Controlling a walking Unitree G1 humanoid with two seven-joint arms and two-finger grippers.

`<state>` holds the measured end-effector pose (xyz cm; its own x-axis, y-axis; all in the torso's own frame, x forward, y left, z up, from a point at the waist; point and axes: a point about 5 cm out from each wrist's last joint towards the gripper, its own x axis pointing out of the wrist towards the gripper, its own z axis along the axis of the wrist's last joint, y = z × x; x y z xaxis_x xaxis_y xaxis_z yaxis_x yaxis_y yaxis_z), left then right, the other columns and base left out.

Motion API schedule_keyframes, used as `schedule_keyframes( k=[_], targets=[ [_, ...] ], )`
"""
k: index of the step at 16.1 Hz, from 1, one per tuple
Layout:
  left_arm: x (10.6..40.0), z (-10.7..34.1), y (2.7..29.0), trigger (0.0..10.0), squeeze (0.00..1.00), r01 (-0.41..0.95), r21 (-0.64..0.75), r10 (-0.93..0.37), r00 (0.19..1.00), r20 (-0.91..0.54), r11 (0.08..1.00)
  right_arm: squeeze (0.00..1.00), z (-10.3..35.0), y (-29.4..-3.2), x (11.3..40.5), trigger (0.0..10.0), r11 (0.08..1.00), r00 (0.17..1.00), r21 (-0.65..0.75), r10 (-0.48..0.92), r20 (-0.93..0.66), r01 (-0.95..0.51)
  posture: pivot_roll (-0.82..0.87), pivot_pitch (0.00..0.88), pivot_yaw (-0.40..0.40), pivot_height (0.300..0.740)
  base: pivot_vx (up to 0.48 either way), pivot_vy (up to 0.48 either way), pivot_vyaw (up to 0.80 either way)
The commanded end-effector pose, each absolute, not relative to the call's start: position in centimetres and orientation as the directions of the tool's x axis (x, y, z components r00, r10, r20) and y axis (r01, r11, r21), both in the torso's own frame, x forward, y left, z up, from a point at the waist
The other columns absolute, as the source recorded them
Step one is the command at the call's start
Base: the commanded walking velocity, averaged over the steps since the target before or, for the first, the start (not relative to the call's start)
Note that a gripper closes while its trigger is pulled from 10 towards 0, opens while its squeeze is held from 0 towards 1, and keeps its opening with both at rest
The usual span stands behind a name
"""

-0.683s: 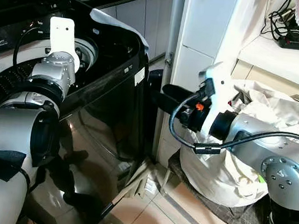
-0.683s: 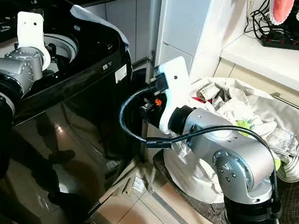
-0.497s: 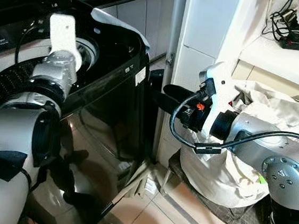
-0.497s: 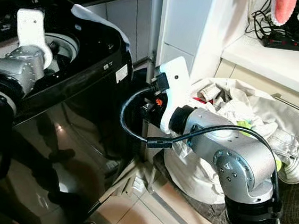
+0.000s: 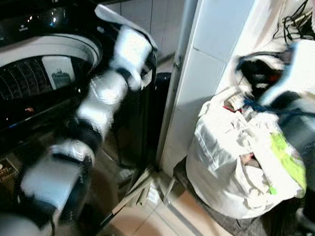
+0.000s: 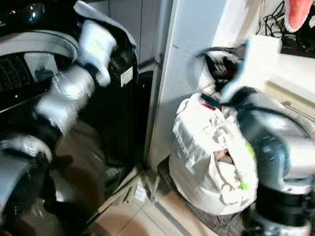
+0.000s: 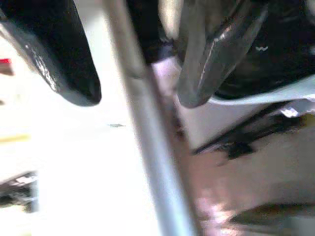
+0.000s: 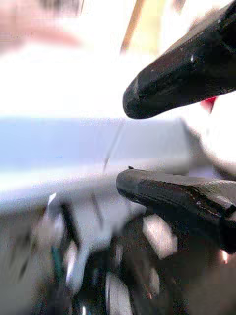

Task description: Clothes washing

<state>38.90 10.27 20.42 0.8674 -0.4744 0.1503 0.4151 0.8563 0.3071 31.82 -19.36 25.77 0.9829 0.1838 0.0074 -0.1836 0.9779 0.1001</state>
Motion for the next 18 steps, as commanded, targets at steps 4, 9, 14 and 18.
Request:
schedule_keyframes(
  k=[4, 9, 14, 18],
  targets=[
    [37.3, 19.6, 9.4, 10.0, 0.00, 0.483, 0.213, -0.518, 0.840, 0.162, 0.849, 1.00, 25.1, -22.8, 32.3, 10.0, 0.998, 0.999, 0.056, 0.024, -0.022, -0.022, -0.06, 0.000, 0.009, 0.740, 0.000, 0.000, 0.00],
    [34.8, 18.4, 8.3, 10.0, 0.00, 0.576, 0.186, -0.601, 0.789, 0.127, 0.796, 1.00, 23.1, -26.2, 32.5, 10.0, 0.997, 0.982, -0.020, -0.080, -0.173, 0.078, -0.08, 0.000, 0.044, 0.740, 0.000, 0.000, 0.00],
    [32.7, 18.2, 6.7, 10.0, 0.00, 0.692, 0.133, -0.704, 0.702, 0.105, 0.710, 1.00, 19.3, -28.8, 32.4, 10.0, 0.990, 0.921, -0.057, -0.141, -0.363, 0.129, -0.08, 0.000, 0.069, 0.740, 0.000, 0.000, 0.00],
    [31.2, 18.5, 6.0, 10.0, 0.00, 0.776, 0.138, -0.788, 0.608, 0.096, 0.615, 1.00, 14.9, -29.7, 33.2, 10.0, 0.985, 0.850, -0.099, -0.171, -0.498, 0.140, -0.07, 0.000, 0.075, 0.740, 0.000, 0.000, 0.00]
  ],
)
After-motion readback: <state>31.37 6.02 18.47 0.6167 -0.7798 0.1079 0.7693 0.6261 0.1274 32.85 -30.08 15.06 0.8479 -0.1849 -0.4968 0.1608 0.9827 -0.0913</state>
